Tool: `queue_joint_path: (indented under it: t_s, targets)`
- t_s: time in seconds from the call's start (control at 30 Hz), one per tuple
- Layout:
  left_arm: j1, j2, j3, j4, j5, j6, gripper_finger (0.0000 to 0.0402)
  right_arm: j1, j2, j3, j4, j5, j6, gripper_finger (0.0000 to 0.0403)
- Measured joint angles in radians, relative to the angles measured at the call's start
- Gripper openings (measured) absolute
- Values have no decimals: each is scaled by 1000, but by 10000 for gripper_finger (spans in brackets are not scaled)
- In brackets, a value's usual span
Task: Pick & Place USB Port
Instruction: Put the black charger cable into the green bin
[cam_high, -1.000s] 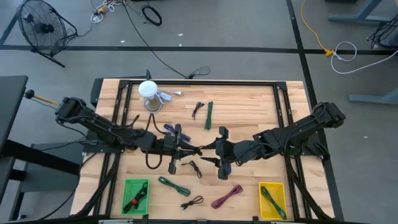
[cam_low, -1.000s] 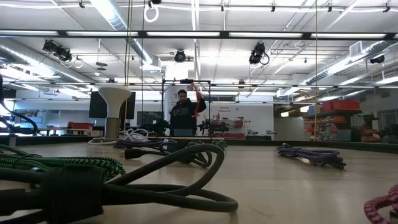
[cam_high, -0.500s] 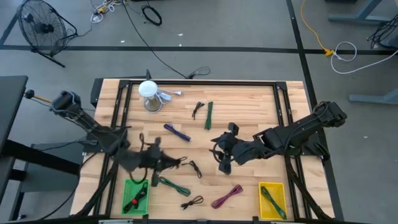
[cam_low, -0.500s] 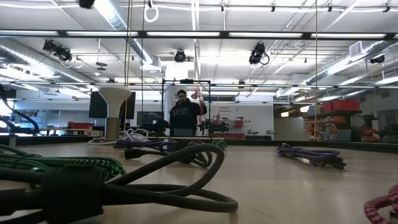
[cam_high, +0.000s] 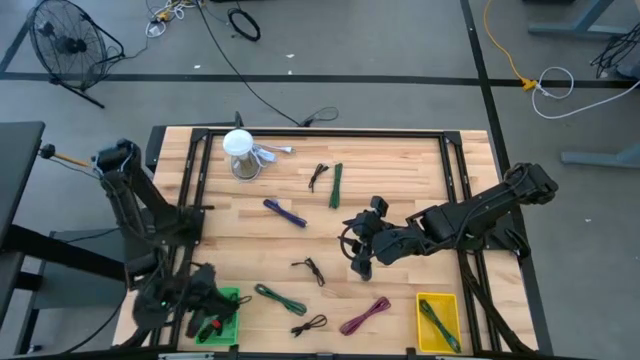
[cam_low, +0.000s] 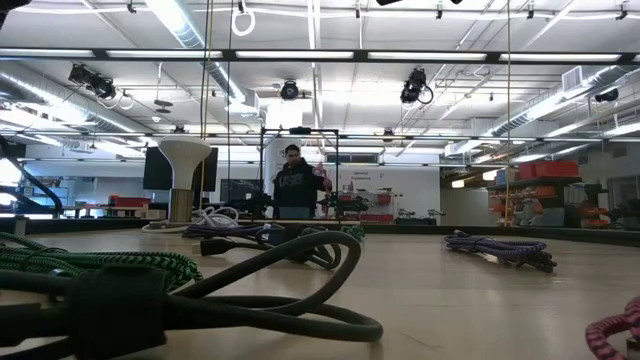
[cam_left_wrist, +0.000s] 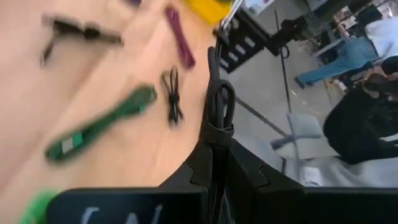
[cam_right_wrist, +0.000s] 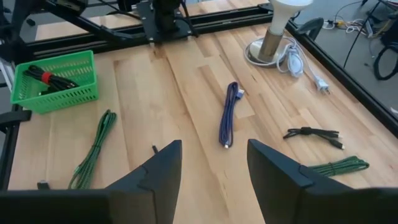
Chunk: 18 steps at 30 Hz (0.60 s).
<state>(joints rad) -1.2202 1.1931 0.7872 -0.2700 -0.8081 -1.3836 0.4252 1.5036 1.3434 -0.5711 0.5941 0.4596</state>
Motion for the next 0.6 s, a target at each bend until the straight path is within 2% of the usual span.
queue_joint_path:
  t_s: [0.17, 0.37, 0.6]
  targets:
    - [-82, 13, 0, -22, -18, -197, 24, 0, 0, 0, -2, 0, 0, 185]
    - [-124, 60, 0, -62, -4, -373, 24, 0, 0, 0, -8, 0, 0, 185]
    - [-146, 141, 0, -106, 77, -548, 24, 0, 0, 0, -7, 0, 4, 185]
